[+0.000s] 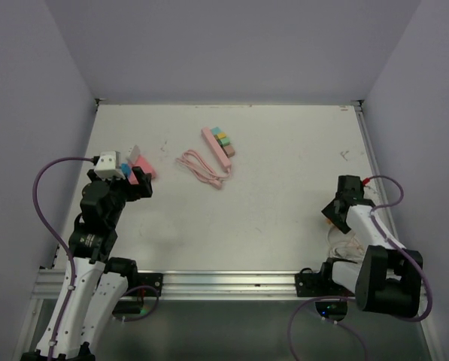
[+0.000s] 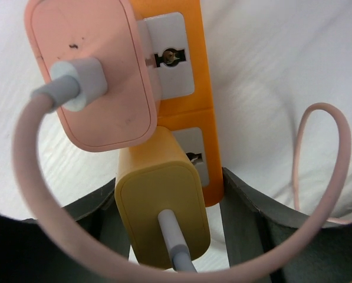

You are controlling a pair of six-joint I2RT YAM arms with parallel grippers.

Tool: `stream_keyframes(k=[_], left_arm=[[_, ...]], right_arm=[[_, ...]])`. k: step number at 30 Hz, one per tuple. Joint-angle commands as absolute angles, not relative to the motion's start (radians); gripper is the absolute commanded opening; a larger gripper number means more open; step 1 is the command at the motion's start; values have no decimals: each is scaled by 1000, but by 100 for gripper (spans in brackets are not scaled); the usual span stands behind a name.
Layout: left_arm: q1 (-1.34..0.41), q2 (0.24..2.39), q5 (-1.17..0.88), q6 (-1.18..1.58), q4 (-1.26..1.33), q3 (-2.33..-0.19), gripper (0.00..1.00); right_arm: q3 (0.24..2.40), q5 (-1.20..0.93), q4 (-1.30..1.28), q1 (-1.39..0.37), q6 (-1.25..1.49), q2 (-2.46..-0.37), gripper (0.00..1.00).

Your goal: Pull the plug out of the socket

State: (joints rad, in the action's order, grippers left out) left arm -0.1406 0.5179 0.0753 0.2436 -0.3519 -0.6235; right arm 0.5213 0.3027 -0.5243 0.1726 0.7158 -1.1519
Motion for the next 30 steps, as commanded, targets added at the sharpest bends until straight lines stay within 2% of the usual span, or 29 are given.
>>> stream_keyframes(k=[1,4,7,10,20,26,28,30], left_arm=[[-146,514,86,248,-299,-623,99],[-146,515,84,247,-298,-621,99],[-146,517,84,245,-298,-621,100],[-146,518,86,247,-296,-620,100],[-146,534,71,247,-295,-617,100],[-146,546,61,253,-293,-615,100],[-146,551,60,255,-295,-617,99],[-146,558,60,259,-296,-617,100]], right_arm=[[560,186,-422,59,637,-1187,25],[613,193,-407,-92,598,-1239,24],[640,135,-352,-230,551,-1276,17],[670,98,-311,-349,496,-1318,15],[761,60,-242,-765,278,-1440,15],[816,118,-256,-952,203,-1520,20],[827,162,-258,-1007,192,-1539,26],[842,175,-262,-1032,181,-1561,37]])
